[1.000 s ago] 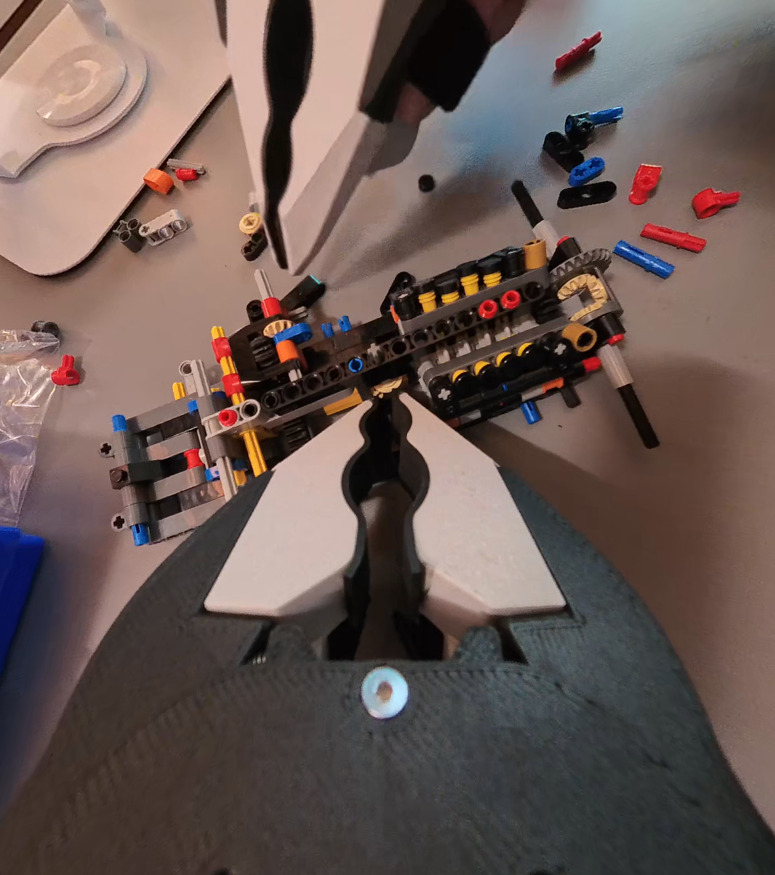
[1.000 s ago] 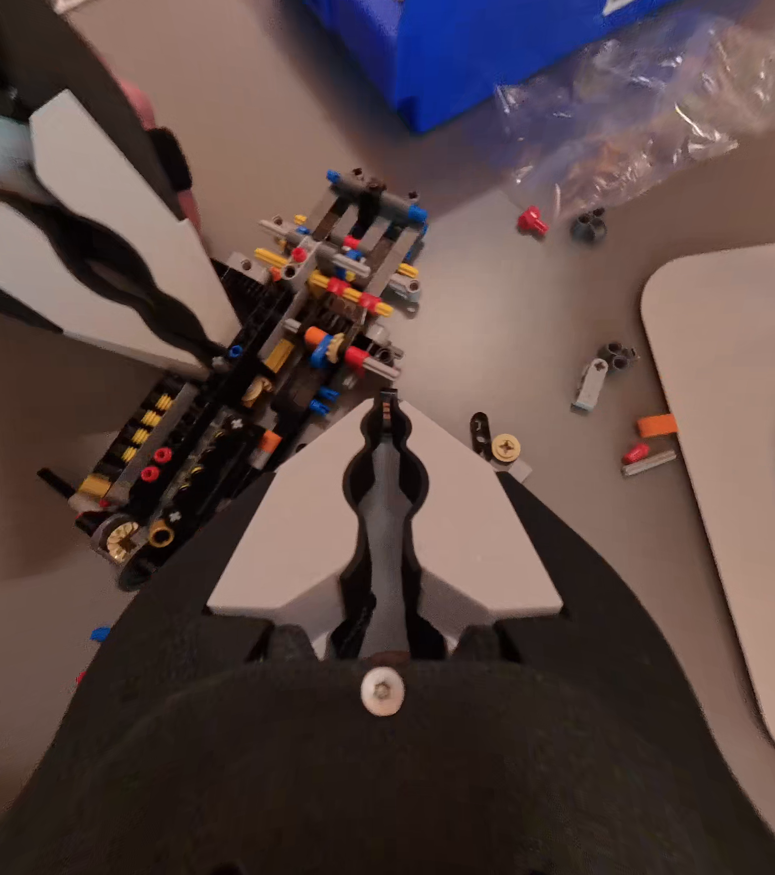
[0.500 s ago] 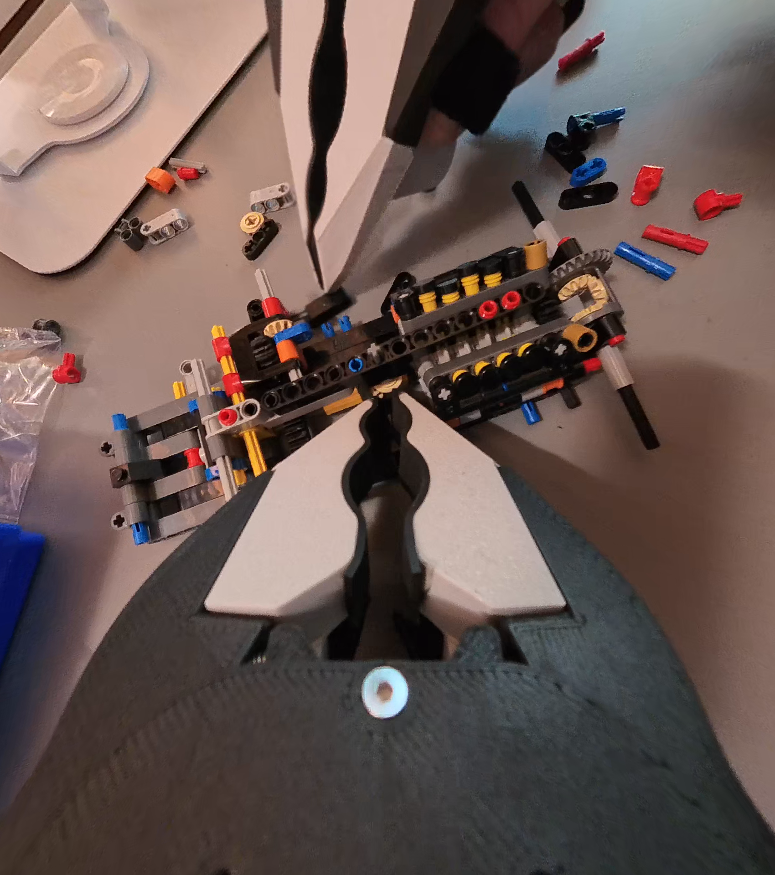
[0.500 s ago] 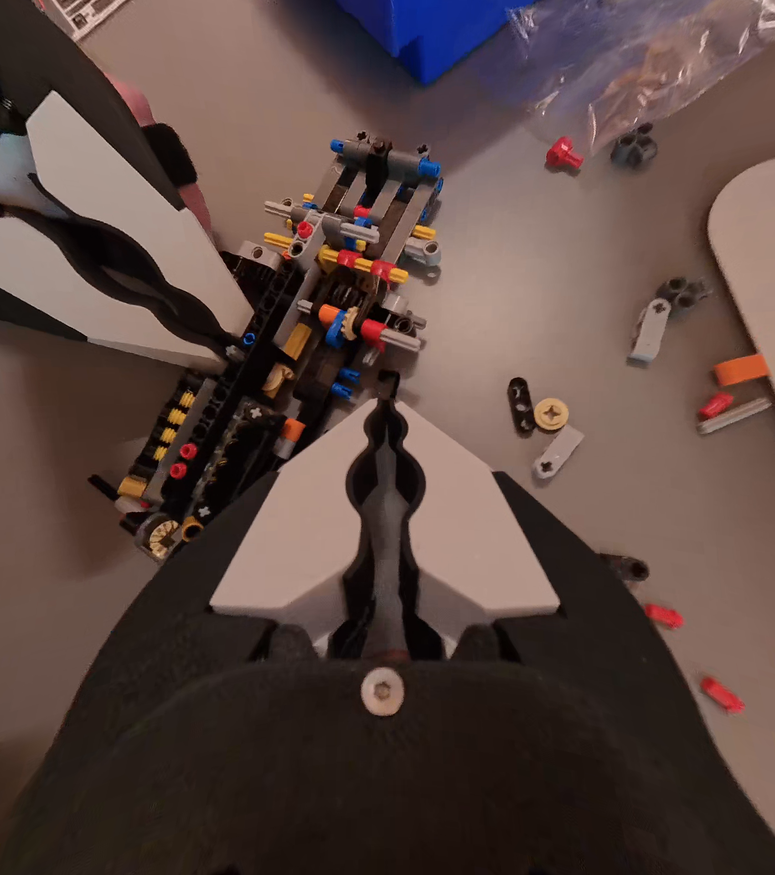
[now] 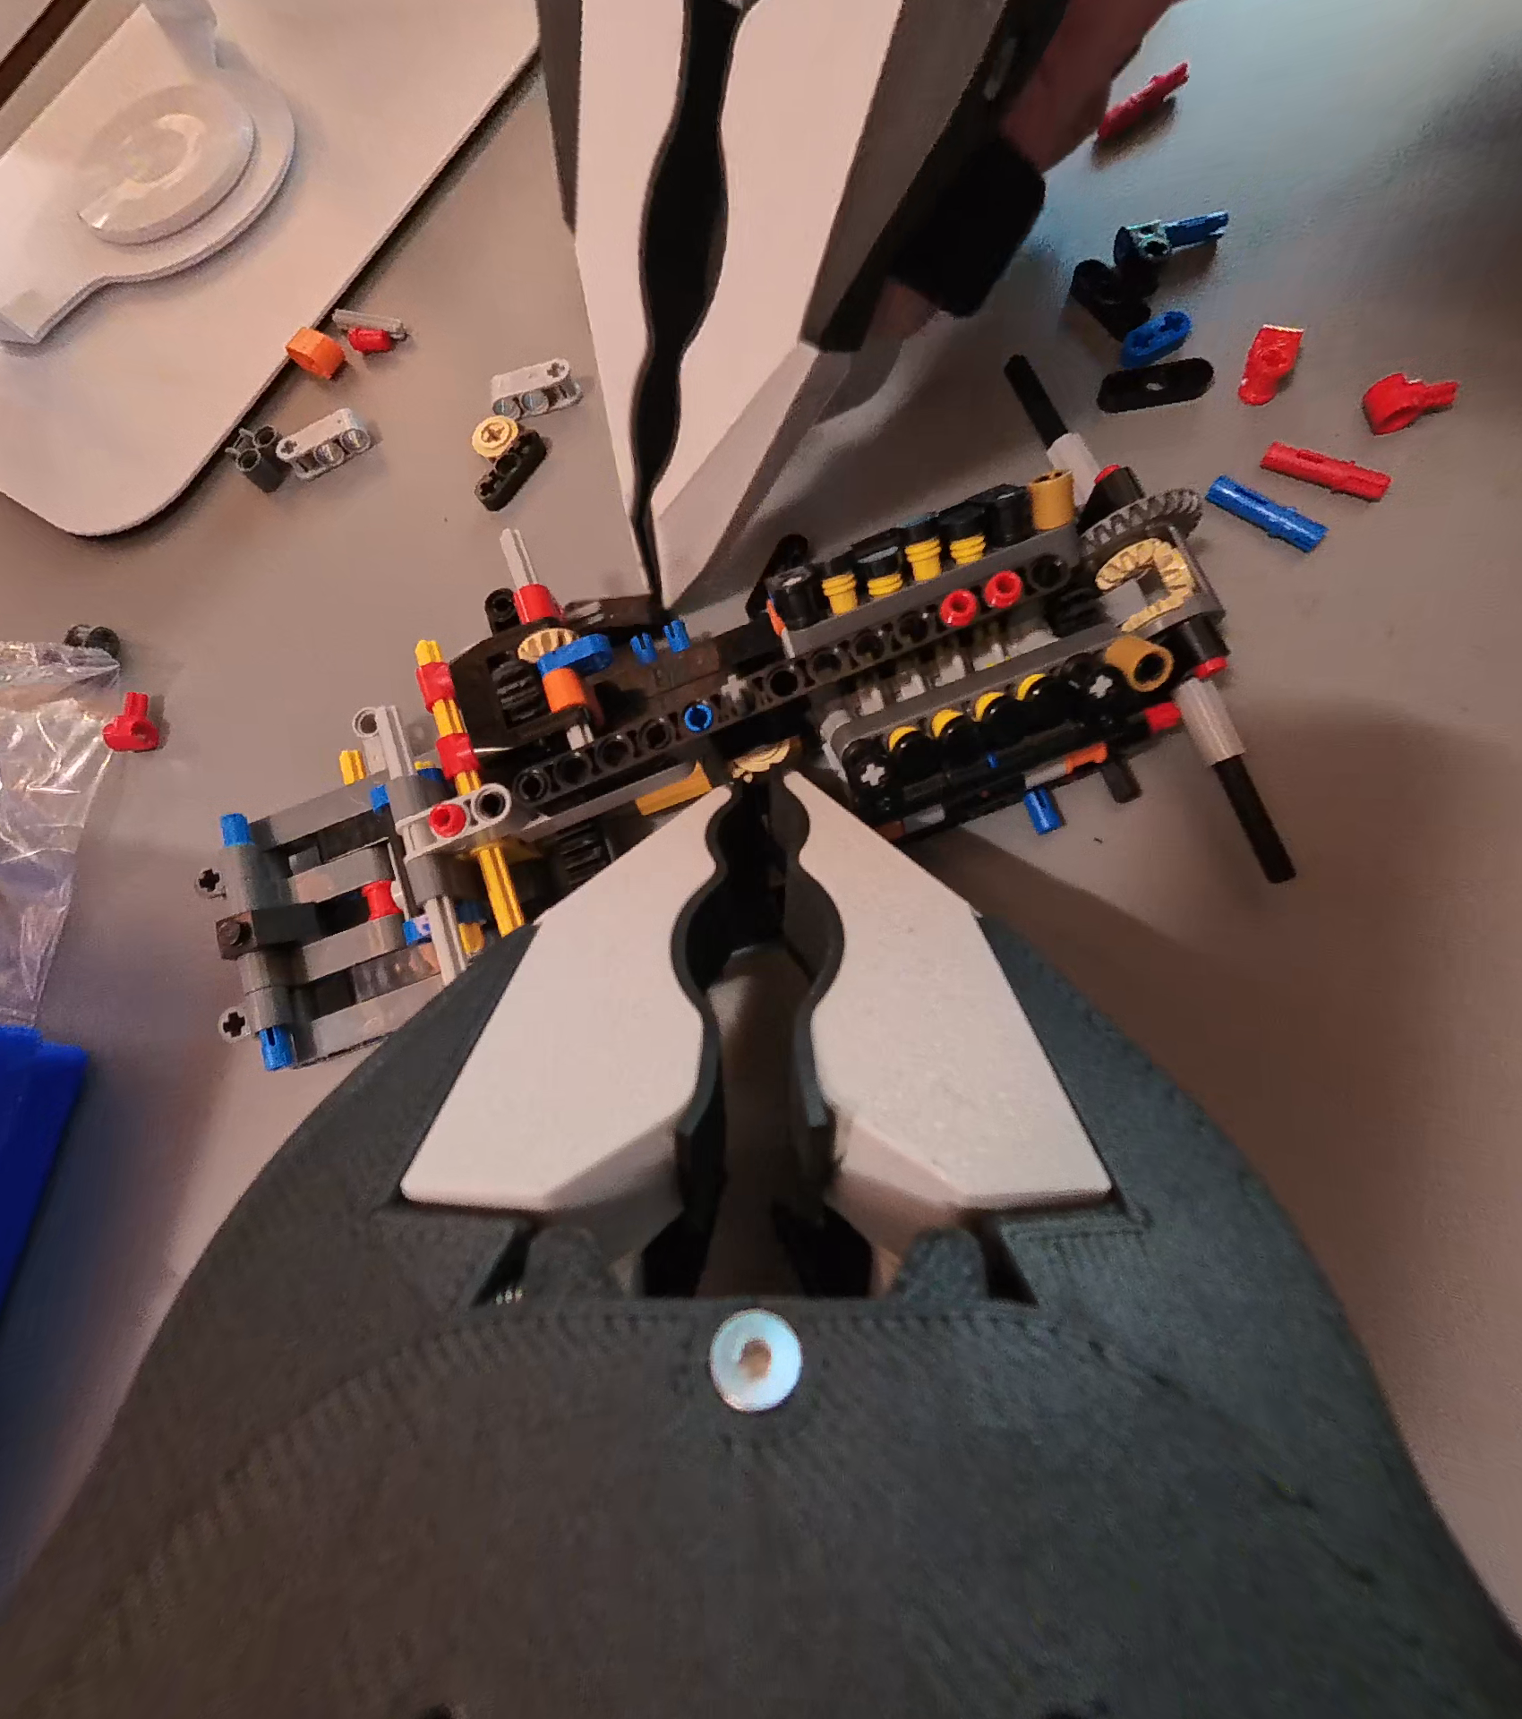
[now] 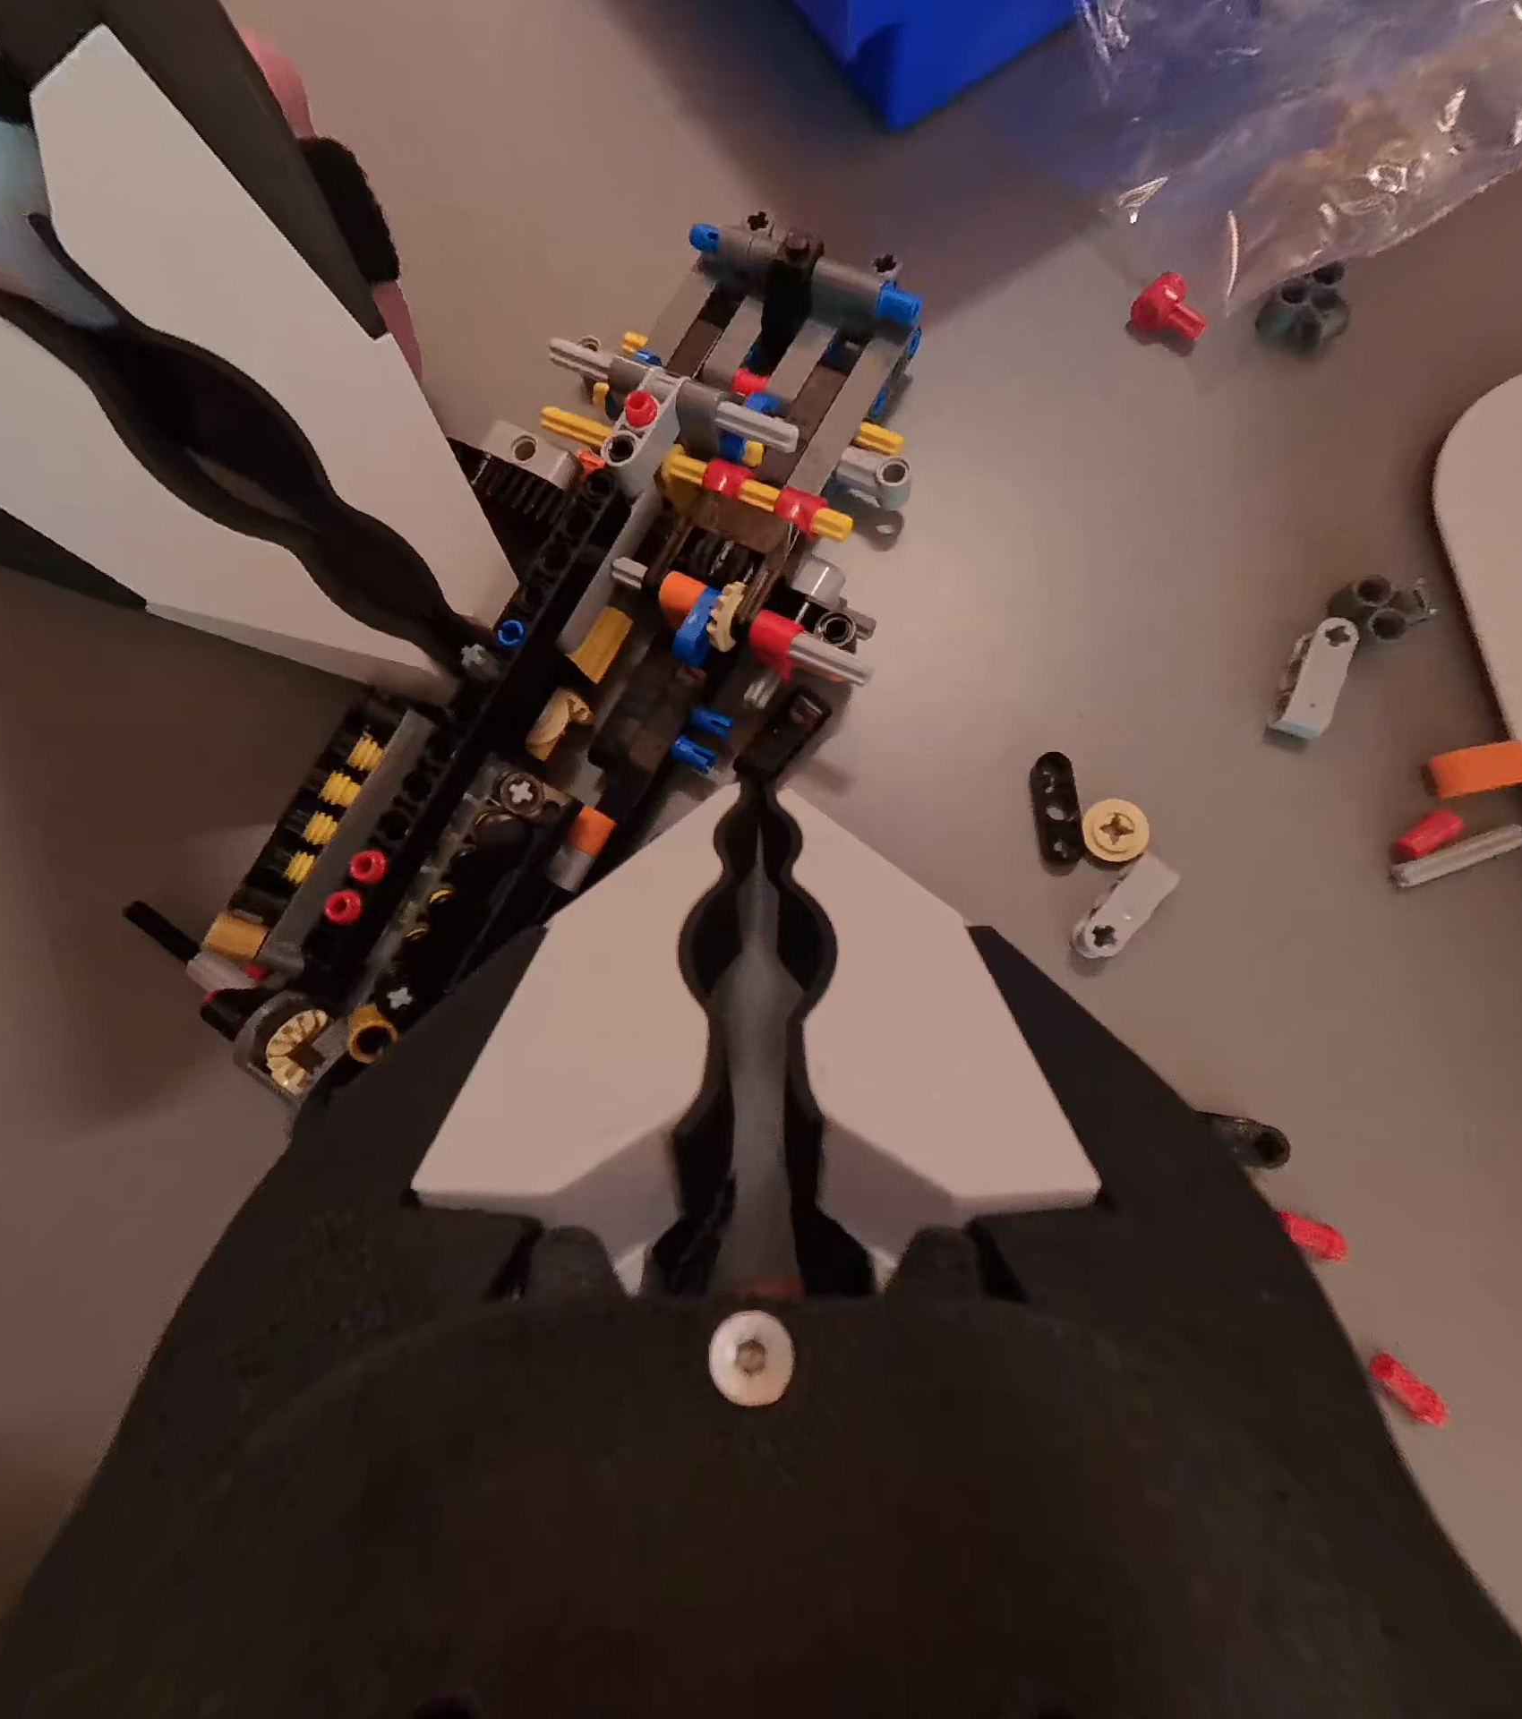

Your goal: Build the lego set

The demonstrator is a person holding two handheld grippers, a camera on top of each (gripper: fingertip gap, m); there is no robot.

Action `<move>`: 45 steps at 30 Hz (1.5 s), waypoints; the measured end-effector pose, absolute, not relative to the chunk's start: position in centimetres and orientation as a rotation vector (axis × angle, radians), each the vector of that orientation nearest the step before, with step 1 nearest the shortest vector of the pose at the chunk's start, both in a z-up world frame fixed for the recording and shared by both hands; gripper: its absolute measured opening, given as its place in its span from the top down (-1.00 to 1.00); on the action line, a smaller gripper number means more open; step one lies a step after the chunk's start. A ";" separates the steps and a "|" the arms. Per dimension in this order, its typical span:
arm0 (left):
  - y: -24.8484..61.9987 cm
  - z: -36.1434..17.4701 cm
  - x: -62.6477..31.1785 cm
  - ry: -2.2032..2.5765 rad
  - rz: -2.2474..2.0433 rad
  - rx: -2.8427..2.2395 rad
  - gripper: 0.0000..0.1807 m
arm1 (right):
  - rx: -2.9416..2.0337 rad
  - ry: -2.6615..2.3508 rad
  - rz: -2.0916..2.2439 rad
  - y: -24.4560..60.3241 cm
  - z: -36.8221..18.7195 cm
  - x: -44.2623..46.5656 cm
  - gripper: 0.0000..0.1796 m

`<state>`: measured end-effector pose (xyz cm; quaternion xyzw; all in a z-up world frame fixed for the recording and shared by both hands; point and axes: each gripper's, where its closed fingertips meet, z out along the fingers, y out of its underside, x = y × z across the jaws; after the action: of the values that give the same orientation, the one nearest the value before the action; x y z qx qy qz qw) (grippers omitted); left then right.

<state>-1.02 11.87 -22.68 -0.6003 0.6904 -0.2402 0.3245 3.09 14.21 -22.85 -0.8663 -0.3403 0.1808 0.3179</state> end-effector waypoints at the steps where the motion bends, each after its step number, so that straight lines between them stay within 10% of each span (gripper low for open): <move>1: 11.9 -22.7 -1.0 1.811 -0.630 -1.574 0.98 | -2.281 -0.885 0.480 14.2 -22.9 3.1 1.00; 8: 11.8 -22.7 -1.1 1.815 -0.638 -1.575 0.98 | -2.179 -1.059 0.395 14.6 -22.0 3.2 0.68; 45: 11.9 -22.7 -3.3 1.922 -0.743 -1.517 0.97 | -1.833 -1.791 0.653 13.6 -22.9 1.9 0.76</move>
<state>-3.31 11.89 -22.67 -0.5679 0.7194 -0.2781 0.2874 1.86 13.64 -22.88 -0.6720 -0.6563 0.2392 0.2459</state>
